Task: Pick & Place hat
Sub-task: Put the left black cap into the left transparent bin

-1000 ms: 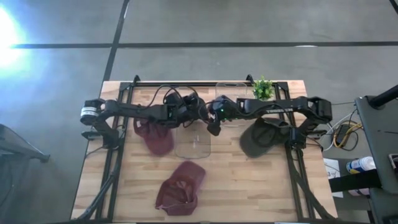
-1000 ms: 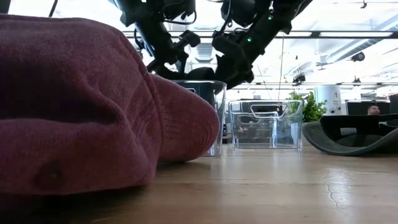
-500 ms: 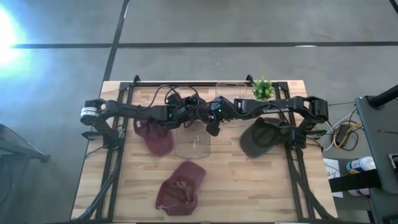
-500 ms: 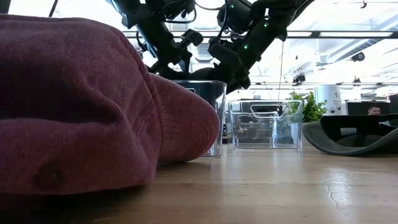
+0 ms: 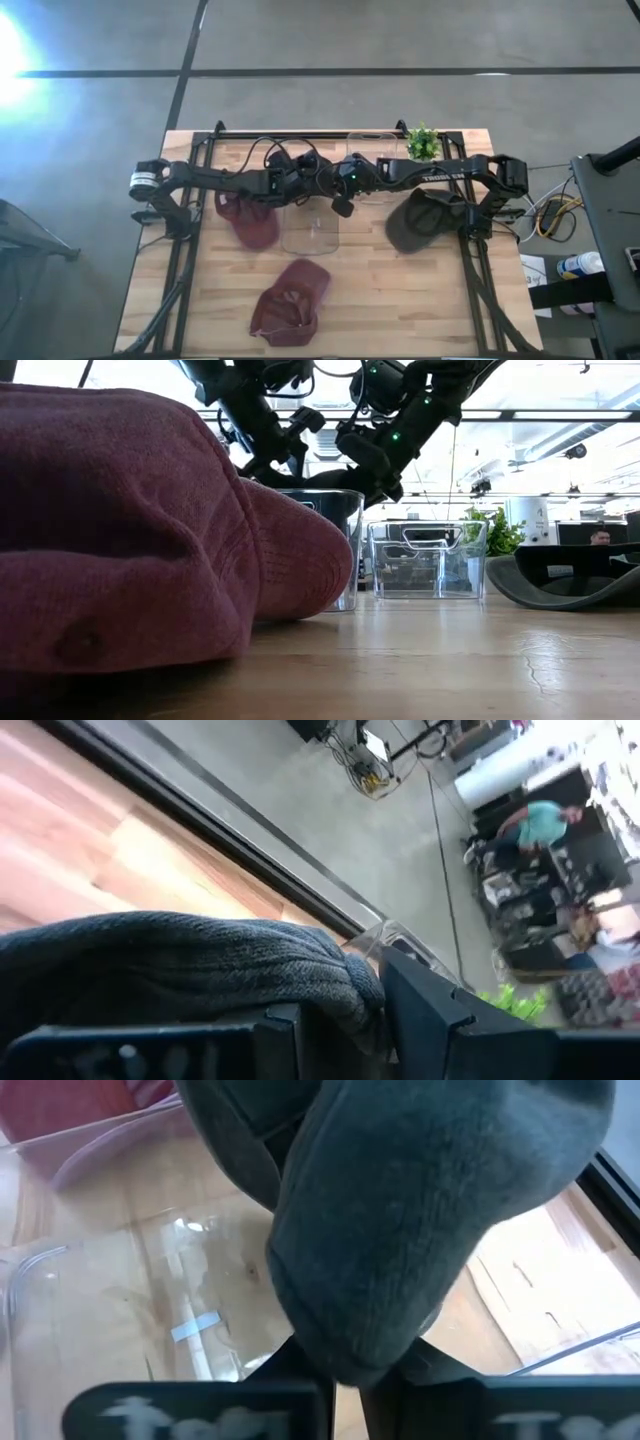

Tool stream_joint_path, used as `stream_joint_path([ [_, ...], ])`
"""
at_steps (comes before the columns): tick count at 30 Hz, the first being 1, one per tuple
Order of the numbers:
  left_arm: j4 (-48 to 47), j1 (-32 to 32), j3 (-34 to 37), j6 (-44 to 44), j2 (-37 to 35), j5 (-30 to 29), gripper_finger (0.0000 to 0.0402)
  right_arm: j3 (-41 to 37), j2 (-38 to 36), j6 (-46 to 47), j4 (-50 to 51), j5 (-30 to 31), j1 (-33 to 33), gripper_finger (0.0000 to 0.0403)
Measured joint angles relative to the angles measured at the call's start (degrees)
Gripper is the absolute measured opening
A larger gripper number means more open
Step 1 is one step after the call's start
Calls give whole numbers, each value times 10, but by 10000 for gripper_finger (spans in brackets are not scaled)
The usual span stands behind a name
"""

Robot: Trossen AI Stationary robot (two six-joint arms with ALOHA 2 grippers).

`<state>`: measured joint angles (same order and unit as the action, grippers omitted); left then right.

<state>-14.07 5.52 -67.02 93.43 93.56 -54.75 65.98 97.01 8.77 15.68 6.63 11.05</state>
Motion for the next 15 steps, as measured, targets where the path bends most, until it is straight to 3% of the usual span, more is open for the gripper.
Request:
stream_joint_path([
  [8, 0, 0, -5, -5, 0, 11, 143, 0, 0, -9, 4, 0, 0, 20],
  [15, -1, -8, -26, -98, -18, 51, 167, 0, -4, -9, 13, -2, 0, 20],
])
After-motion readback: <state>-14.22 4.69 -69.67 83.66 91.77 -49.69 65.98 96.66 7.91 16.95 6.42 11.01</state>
